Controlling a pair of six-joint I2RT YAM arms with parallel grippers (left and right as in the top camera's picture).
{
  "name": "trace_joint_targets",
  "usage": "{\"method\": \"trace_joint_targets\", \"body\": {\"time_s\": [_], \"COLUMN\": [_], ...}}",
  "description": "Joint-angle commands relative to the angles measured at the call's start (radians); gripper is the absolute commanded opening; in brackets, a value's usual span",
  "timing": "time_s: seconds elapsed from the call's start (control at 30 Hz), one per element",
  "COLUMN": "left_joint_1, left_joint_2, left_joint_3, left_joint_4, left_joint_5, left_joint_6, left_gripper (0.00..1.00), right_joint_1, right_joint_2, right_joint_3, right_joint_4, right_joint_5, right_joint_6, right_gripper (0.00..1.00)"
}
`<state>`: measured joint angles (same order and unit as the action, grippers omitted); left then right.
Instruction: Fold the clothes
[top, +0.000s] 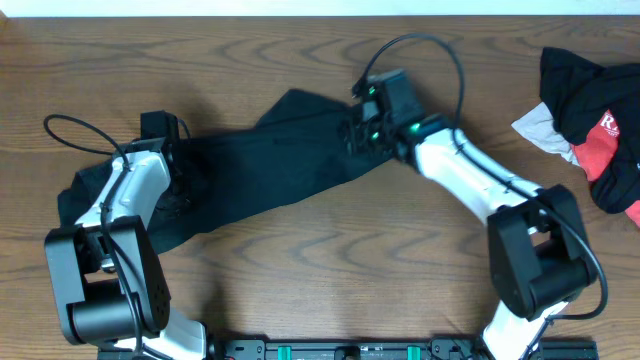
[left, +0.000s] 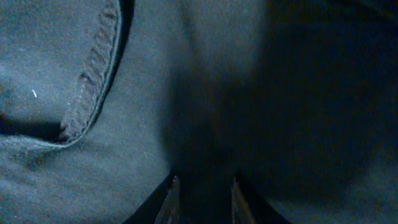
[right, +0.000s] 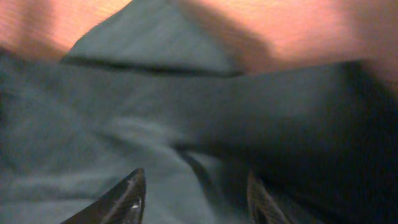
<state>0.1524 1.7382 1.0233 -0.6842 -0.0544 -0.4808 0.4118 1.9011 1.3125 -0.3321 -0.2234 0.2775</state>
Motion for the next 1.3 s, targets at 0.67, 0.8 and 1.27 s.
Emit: {"method": "trace_joint_targets", "body": {"time_s": [0.67, 0.8, 1.27], "left_joint_1": [0.034, 0.034, 0.034], "left_joint_2": [0.031, 0.031, 0.031], "left_joint_3": [-0.004, -0.004, -0.004], "left_joint_4": [0.003, -0.002, 0.006], "left_joint_5": [-0.069, -0.069, -0.070], "left_joint_6": [0.018, 0.031, 0.063], "left_gripper": [0.29, 0.29, 0.29], "right_joint_1": [-0.206, -0.193, -0.205], "right_joint_2": [0.114, 0.161, 0.160], "right_joint_3": [0.079, 0.079, 0.084], "right_joint_4": [-0.180, -0.174, -0.115], "right_joint_5": [-0.299, -0.393, -0.302], "right_joint_6": [-0.276, -0.322, -0.271], "right_gripper": [0.69, 0.65, 0.01]}}
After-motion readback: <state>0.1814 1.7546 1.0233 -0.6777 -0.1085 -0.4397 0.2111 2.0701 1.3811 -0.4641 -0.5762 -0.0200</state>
